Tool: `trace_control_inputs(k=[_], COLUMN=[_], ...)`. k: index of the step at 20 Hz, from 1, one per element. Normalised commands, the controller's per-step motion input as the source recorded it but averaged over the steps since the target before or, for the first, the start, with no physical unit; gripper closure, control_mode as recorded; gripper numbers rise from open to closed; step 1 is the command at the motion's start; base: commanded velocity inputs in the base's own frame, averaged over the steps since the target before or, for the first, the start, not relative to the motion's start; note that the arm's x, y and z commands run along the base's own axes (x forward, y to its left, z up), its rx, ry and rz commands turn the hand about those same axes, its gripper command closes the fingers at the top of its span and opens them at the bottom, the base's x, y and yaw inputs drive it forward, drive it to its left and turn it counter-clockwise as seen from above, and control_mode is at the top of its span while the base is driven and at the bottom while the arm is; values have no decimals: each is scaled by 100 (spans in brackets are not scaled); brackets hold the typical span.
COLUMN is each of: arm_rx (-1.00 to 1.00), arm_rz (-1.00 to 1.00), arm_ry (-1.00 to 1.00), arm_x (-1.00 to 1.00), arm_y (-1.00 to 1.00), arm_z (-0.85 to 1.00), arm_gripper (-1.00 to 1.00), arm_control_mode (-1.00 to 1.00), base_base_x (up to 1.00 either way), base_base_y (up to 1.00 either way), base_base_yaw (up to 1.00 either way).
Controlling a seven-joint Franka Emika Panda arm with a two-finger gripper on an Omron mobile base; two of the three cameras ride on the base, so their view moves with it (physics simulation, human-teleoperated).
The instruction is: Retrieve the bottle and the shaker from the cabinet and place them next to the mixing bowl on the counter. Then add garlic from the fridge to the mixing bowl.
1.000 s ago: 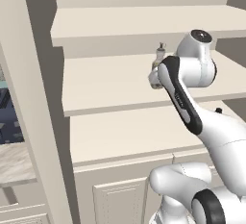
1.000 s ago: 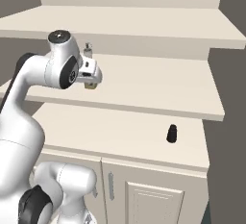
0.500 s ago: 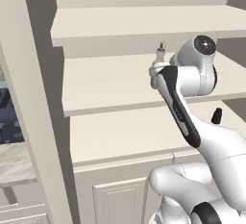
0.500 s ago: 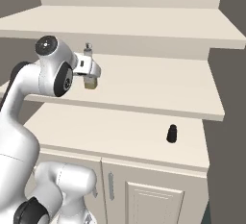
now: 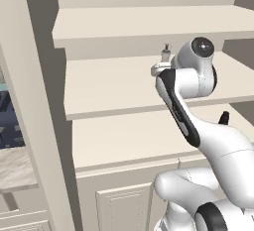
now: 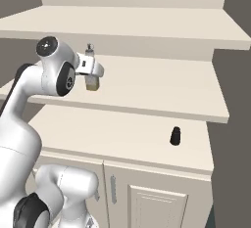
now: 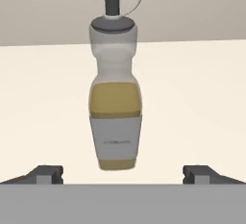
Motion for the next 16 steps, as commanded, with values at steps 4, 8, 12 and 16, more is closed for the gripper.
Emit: trace_control_inputs(k=[4, 8, 12, 16], arm_rx=[0, 0, 0, 2], arm_rz=[0, 0, 0, 0], arm_ry=[3, 0, 0, 0], arm_x=[1, 6, 9, 18], arm_y=[0, 0, 0, 0], arm_z=[-25, -37, -21, 0], arm_gripper=[-100, -100, -100, -100], arm_control_mode=[-100, -100, -100, -100], base_base_x=[0, 0, 0, 0], base_base_y=[0, 0, 0, 0], base_base_yaw=[0, 0, 0, 0])
